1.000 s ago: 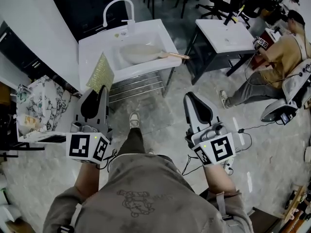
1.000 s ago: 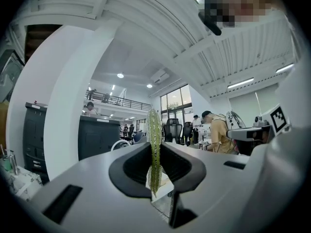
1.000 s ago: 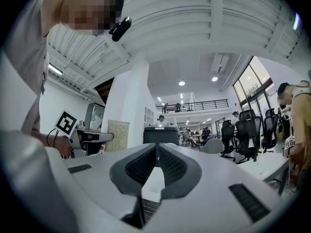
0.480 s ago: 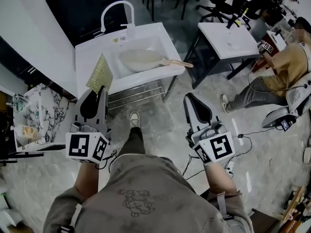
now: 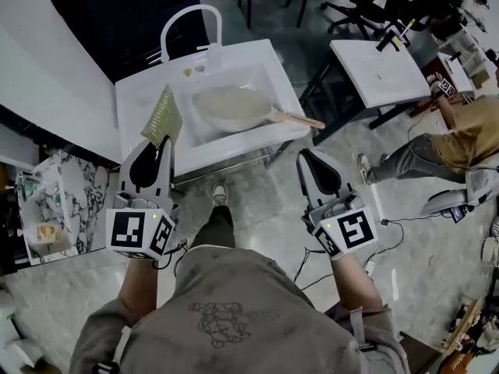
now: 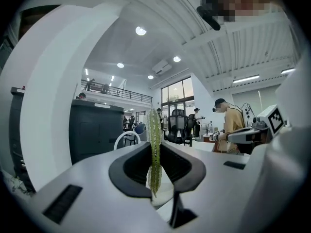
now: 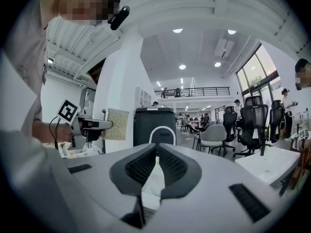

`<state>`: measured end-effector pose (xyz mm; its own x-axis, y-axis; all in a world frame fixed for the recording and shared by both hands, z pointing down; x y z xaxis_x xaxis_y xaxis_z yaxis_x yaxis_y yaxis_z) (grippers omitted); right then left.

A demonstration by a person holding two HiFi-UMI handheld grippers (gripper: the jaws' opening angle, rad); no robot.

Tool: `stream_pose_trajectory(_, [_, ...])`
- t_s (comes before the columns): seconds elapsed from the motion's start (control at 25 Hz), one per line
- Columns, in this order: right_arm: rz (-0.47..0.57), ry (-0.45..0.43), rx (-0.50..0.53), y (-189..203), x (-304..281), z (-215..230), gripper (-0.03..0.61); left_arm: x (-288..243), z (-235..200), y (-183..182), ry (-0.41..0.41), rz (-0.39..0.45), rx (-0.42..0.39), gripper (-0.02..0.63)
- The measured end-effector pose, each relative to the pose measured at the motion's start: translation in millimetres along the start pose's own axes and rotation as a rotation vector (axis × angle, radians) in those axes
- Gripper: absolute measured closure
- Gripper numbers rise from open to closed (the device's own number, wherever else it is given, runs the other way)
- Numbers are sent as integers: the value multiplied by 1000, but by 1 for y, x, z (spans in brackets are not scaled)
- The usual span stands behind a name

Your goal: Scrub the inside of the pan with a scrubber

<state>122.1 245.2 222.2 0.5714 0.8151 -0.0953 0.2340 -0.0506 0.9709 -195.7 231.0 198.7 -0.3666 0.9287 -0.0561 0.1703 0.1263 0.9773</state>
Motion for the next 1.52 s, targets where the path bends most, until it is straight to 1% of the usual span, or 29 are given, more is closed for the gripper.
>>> stream_pose_trajectory(0.12, [-63,-25,12,6,-32,14,541,-30,-21,-2,13,-19,8,549])
stream_pose_trajectory(0.24, [-149,-44,40,14,-56,31,543,-65,-37,-5,36,-42,14,549])
stream_pose_trajectory(0.4, [-243,-74,57,28,-94,50,541,-108,-65,-5,53,-86,24,549])
stream_pose_trajectory(0.52, [-316,-93,65,43,-120,61,541,-136,-83,-3,68,-119,27,549])
stream_pose_trajectory(0.68, [-421,-121,69,69,-149,78,540,-176,-101,0,97,-168,9,549])
stream_pose_trajectory(0.8, [-490,-149,47,89,-167,88,538,-198,-112,5,117,-207,1,549])
stream_pose_trajectory(0.88, [-524,-171,15,102,-175,94,527,-210,-116,12,130,-237,-6,549])
stream_pose_trajectory(0.96, [-562,-194,4,117,-182,100,466,-220,-117,20,142,-267,-14,549])
stream_pose_trajectory(1.08, [-622,-236,17,137,-189,109,459,-231,-115,29,152,-308,-29,549])
stream_pose_trajectory(1.2, [-698,-304,42,160,-194,117,426,-243,-113,38,146,-348,-50,549])
stream_pose_trajectory(1.32, [-765,-372,74,188,-198,124,408,-255,-112,47,128,-386,-91,549])
stream_pose_trajectory(1.52, [-873,-481,108,232,-199,138,400,-276,-106,64,112,-451,-153,549])
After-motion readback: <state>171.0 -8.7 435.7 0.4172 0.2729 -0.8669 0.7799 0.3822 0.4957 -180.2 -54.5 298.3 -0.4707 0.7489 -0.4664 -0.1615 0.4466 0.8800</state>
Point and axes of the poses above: the fingertips, and each gripper's own axes: x backward along the fingers, z to its right, y out of its underside, the point moved 8 cm from there along x, backward along the fingers, and after that the axes turned 11 degrees about x, right-handed, at the moved point
